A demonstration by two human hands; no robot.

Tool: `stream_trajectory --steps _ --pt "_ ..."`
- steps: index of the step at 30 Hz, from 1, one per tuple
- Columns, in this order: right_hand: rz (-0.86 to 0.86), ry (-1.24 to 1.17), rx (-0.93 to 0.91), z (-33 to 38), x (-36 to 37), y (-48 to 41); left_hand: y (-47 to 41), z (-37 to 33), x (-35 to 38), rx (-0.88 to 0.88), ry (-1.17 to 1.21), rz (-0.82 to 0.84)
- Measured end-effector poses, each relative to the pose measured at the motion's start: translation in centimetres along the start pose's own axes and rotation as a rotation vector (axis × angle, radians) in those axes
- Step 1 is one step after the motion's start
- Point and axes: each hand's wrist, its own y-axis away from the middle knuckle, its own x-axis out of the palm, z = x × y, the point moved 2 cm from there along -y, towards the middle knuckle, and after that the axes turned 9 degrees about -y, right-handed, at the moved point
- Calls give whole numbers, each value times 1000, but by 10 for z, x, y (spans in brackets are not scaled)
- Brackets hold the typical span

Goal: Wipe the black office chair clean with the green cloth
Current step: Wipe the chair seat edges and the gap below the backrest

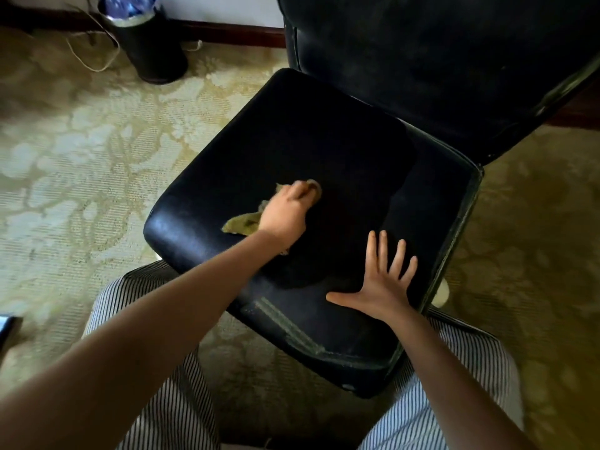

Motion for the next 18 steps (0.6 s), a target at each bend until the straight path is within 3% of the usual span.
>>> stream_trajectory --steps 6,11,15,18 --pt "-11 -11 -13 -2 -2 1 35 -64 18 362 46 25" --pt "3 -6 -22 -2 -6 5 86 -49 21 571 1 -16" --pt "-13 54 -90 -5 -4 21 111 4 16 551 -94 -71" --pt "-33 174 -162 -7 16 43 105 53 6 289 -65 -95"
